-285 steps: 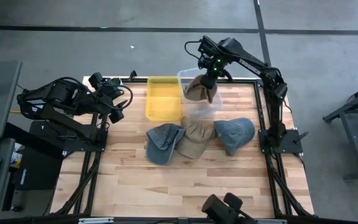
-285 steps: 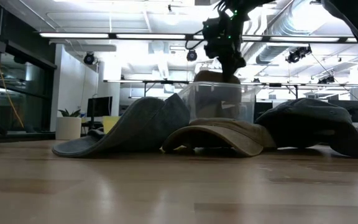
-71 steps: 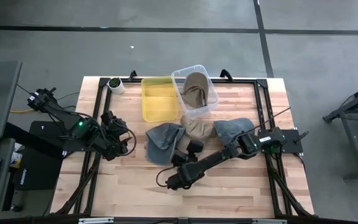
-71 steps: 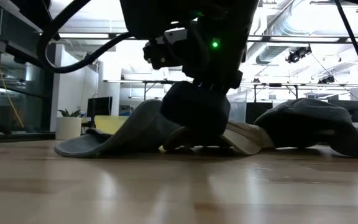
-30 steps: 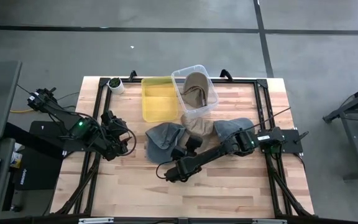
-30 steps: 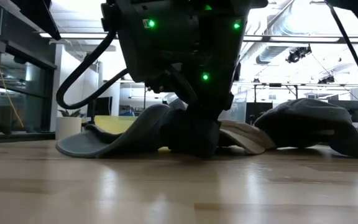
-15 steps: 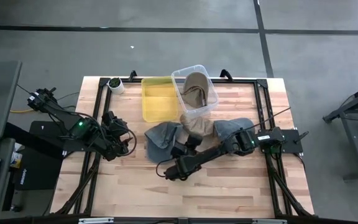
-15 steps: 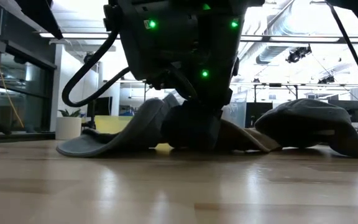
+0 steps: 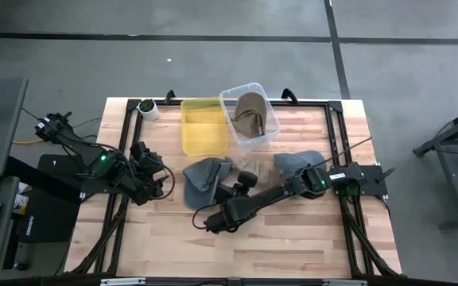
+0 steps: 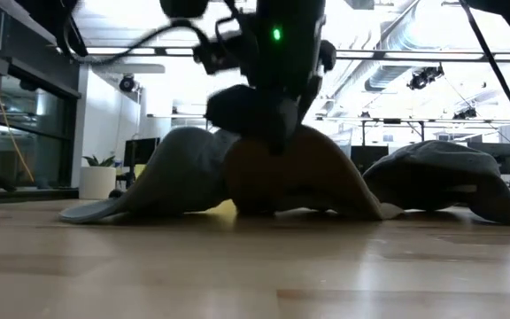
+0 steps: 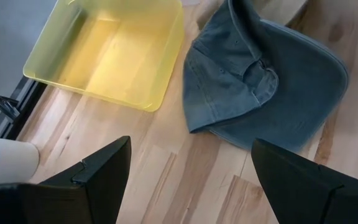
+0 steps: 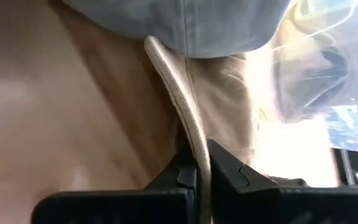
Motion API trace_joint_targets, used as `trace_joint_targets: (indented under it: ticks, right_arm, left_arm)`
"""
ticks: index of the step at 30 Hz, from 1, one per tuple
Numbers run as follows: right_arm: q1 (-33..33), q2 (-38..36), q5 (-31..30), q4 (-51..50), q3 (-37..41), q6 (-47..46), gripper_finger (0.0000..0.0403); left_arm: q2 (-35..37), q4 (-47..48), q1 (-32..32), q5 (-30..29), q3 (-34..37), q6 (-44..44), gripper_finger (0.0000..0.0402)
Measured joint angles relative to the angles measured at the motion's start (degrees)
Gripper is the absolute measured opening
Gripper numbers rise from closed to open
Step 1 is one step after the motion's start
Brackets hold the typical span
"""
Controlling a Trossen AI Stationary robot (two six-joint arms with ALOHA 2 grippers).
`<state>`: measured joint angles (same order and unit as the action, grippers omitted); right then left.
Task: Pick & Place hat
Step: Put the brown cap into the transparent bin
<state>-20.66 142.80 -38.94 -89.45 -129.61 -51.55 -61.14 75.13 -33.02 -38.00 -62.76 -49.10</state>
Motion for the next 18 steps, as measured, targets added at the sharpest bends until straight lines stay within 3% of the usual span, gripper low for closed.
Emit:
trace_joint_targets:
  ticks: [6,18]
  right_arm:
    - [-1.5,0.0,4.0,-0.1,-5.5,0.6,0.0005]
    - [-2.5,-7.5,8.6,-0.3,-4.1,-2.3,0.0005]
  left_arm:
    - [0.8,2.0,0.0,0.0,-0.1,1.2,0.0309]
    - [1.2,14.9,0.0,-4.7,-8.1,-2.1,0.0309]
